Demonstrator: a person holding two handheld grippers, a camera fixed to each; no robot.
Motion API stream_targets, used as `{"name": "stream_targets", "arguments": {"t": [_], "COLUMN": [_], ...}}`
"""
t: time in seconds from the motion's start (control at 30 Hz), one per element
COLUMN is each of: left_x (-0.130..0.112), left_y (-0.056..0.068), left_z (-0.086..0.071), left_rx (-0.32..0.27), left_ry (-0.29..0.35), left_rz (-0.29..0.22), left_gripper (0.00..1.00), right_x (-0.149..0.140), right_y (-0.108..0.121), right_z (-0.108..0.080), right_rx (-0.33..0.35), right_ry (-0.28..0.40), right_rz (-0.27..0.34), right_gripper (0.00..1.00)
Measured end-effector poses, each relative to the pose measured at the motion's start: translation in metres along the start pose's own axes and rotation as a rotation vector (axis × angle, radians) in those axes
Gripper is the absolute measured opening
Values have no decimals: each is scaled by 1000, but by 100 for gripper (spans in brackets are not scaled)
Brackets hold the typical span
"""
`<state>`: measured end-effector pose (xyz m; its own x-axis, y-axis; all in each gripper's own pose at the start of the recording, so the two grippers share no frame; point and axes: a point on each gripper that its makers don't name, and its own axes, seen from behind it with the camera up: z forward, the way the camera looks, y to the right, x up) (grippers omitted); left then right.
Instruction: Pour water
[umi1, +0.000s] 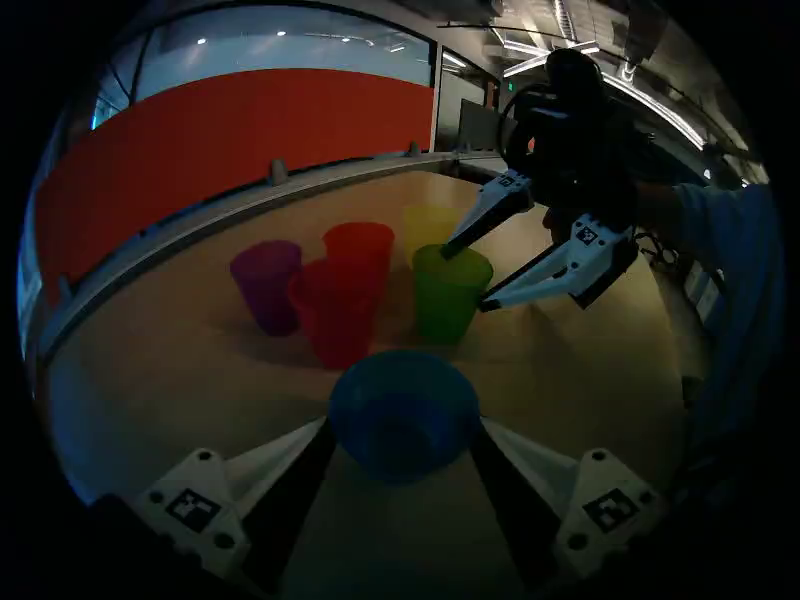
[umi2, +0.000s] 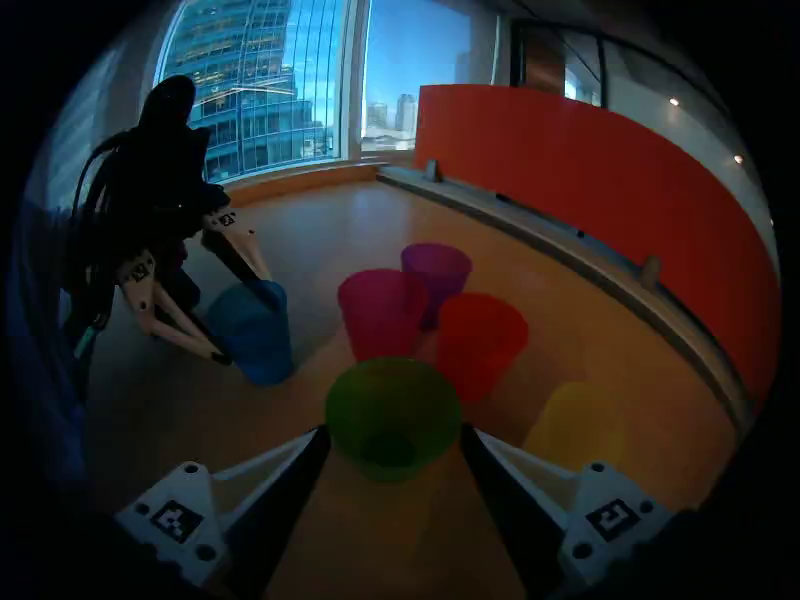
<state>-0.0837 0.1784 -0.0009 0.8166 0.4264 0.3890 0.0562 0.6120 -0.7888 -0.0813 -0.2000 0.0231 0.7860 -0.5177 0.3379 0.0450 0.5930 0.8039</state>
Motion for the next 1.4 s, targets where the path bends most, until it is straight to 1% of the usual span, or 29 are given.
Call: {"name": "stream_targets", "arguments": {"t": [0.1,0.37,0.6,0.67,0.7,0.8,1.1,1.4], "left_x": [0,1,1,1,1,2,7,22], "left_y": [1,0,0,1,2,3,4,4], "left_z": [1,1,1,0,0,0,-6,-23], "left_rx": [1,-8,-10,-11,-12,-15,-14,7], "left_ry": [-2,1,0,-1,-1,0,20,60], "left_rz": [6,-17,-19,-17,-16,-12,-14,-23], "left_gripper": [86,86,85,85,85,85,85,85], "right_x": [1,2,4,4,4,4,9,20], "right_y": [-1,-2,-3,-2,-1,-1,-3,-6], "right_z": [2,8,13,13,13,13,8,-7], "right_rx": [2,7,6,1,-1,-3,-10,-26], "right_ry": [1,5,6,6,6,7,25,65], "right_rz": [1,8,4,5,5,7,8,7], "right_gripper": [100,100,100,94,93,92,92,92]}}
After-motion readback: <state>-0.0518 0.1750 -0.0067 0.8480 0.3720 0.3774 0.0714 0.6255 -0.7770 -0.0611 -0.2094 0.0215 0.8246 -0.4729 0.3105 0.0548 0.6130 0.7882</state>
